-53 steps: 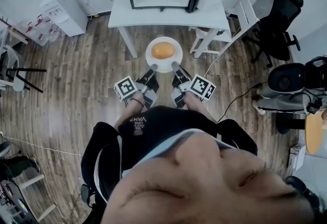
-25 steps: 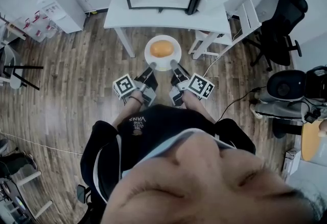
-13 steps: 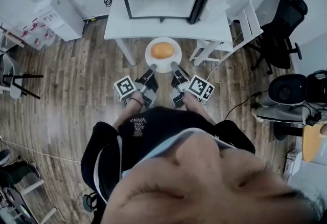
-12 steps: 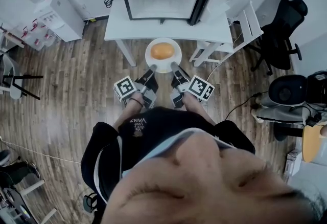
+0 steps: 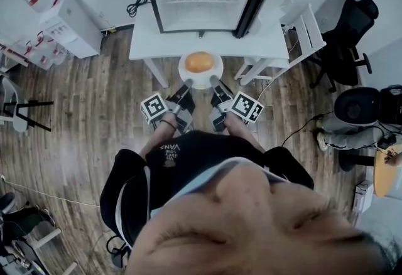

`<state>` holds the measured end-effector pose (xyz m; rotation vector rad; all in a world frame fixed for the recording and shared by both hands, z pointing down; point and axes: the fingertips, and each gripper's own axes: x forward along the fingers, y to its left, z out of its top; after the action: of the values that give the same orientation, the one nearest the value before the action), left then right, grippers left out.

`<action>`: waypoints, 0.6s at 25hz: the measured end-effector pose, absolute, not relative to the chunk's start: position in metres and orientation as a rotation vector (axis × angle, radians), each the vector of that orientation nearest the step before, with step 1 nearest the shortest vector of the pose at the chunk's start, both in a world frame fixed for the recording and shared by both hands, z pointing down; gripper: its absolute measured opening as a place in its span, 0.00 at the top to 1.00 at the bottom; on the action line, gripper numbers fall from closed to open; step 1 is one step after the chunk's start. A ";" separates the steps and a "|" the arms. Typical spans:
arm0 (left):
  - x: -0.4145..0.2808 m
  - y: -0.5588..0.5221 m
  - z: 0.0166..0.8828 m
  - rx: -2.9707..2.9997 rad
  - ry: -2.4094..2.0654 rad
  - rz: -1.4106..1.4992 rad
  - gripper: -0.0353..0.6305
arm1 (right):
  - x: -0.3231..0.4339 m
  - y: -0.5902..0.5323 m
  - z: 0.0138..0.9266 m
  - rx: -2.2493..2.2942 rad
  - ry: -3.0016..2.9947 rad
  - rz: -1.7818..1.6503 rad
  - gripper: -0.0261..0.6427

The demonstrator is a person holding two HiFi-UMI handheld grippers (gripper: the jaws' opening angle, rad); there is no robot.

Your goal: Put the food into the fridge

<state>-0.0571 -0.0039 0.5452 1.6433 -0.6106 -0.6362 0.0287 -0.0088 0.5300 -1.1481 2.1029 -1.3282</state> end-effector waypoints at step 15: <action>-0.077 -0.065 0.552 1.645 -0.559 -0.580 0.91 | 0.010 -0.065 0.535 -1.219 2.029 -1.297 0.93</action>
<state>-0.0773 -0.0651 0.5516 1.6451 -0.5590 -0.5795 0.0096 -0.0645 0.5350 -1.2192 2.0285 -1.2975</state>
